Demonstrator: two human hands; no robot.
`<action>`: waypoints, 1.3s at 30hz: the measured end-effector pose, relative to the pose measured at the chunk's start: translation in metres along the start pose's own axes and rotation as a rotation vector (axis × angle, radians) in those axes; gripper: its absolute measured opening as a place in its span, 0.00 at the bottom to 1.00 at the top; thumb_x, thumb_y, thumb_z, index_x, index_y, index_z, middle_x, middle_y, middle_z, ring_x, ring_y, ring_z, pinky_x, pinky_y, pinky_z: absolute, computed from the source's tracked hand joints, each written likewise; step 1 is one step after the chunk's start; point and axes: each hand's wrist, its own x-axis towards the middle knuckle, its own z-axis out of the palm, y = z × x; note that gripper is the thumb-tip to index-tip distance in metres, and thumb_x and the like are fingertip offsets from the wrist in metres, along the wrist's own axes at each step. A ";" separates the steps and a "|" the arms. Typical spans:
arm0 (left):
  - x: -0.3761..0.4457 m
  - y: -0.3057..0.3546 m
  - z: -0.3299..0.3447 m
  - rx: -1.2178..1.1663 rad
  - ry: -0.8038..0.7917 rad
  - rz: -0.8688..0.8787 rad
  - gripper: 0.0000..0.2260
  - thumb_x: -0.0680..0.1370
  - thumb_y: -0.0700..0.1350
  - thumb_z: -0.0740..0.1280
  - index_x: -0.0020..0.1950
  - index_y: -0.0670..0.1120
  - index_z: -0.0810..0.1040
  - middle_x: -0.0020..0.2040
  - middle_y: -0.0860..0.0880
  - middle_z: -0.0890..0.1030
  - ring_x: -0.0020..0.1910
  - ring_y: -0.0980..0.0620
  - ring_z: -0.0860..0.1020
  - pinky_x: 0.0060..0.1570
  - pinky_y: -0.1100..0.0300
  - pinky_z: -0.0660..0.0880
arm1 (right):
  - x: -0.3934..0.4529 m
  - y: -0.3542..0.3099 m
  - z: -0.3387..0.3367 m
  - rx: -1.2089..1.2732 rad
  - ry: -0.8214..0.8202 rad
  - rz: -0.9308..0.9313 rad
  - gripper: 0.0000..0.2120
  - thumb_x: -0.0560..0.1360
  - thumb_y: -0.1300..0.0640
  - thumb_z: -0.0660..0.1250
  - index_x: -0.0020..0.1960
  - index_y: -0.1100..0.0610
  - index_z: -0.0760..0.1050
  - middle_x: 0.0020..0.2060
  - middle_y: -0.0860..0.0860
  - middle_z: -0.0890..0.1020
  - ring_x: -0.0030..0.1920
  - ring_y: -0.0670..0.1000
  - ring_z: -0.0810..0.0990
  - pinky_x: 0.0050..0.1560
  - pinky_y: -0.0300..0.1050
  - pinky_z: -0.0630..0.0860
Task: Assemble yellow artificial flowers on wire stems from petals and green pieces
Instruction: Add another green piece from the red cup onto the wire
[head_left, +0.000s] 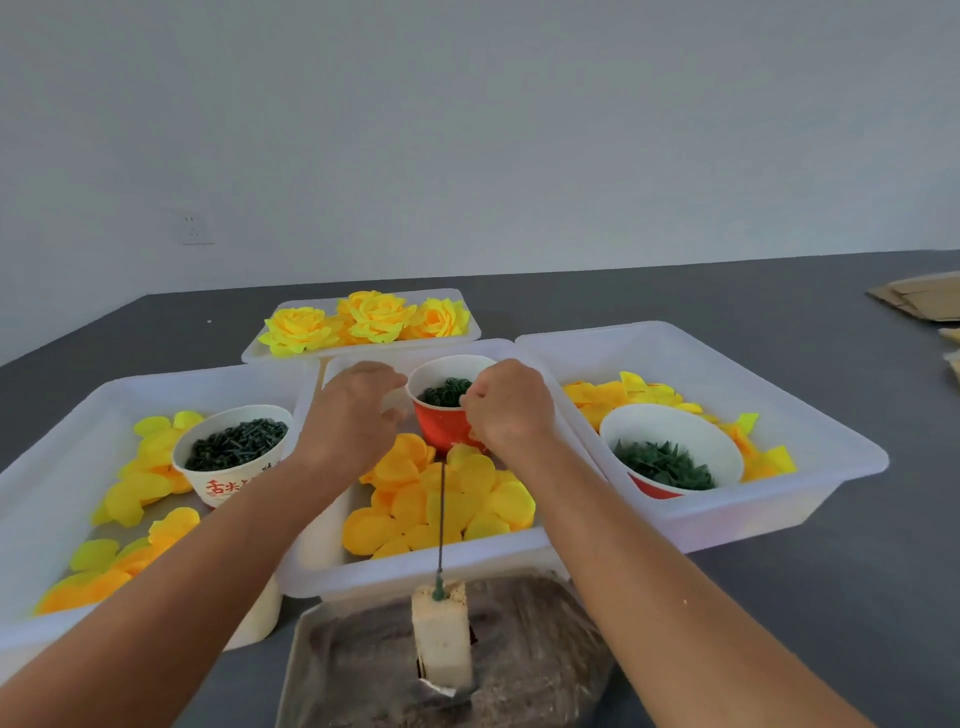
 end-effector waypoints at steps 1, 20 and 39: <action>0.002 0.006 -0.001 -0.013 -0.013 0.028 0.15 0.75 0.37 0.66 0.61 0.43 0.77 0.64 0.47 0.75 0.64 0.48 0.72 0.62 0.60 0.65 | 0.001 0.000 -0.004 0.014 0.000 -0.004 0.06 0.70 0.51 0.67 0.45 0.52 0.79 0.36 0.47 0.77 0.37 0.49 0.76 0.30 0.39 0.65; 0.055 0.117 0.048 -0.303 -0.099 0.338 0.08 0.78 0.38 0.64 0.48 0.37 0.82 0.47 0.42 0.83 0.48 0.45 0.79 0.51 0.58 0.71 | 0.075 0.089 -0.100 -0.259 -0.130 0.192 0.15 0.65 0.56 0.74 0.32 0.56 0.66 0.29 0.49 0.72 0.35 0.53 0.73 0.34 0.40 0.68; 0.047 0.099 0.068 -0.424 -0.044 0.153 0.09 0.78 0.42 0.64 0.55 0.42 0.81 0.51 0.46 0.82 0.50 0.52 0.78 0.48 0.69 0.68 | 0.087 0.098 -0.129 -0.175 0.134 0.138 0.05 0.74 0.65 0.60 0.44 0.62 0.74 0.47 0.61 0.78 0.50 0.60 0.77 0.42 0.43 0.69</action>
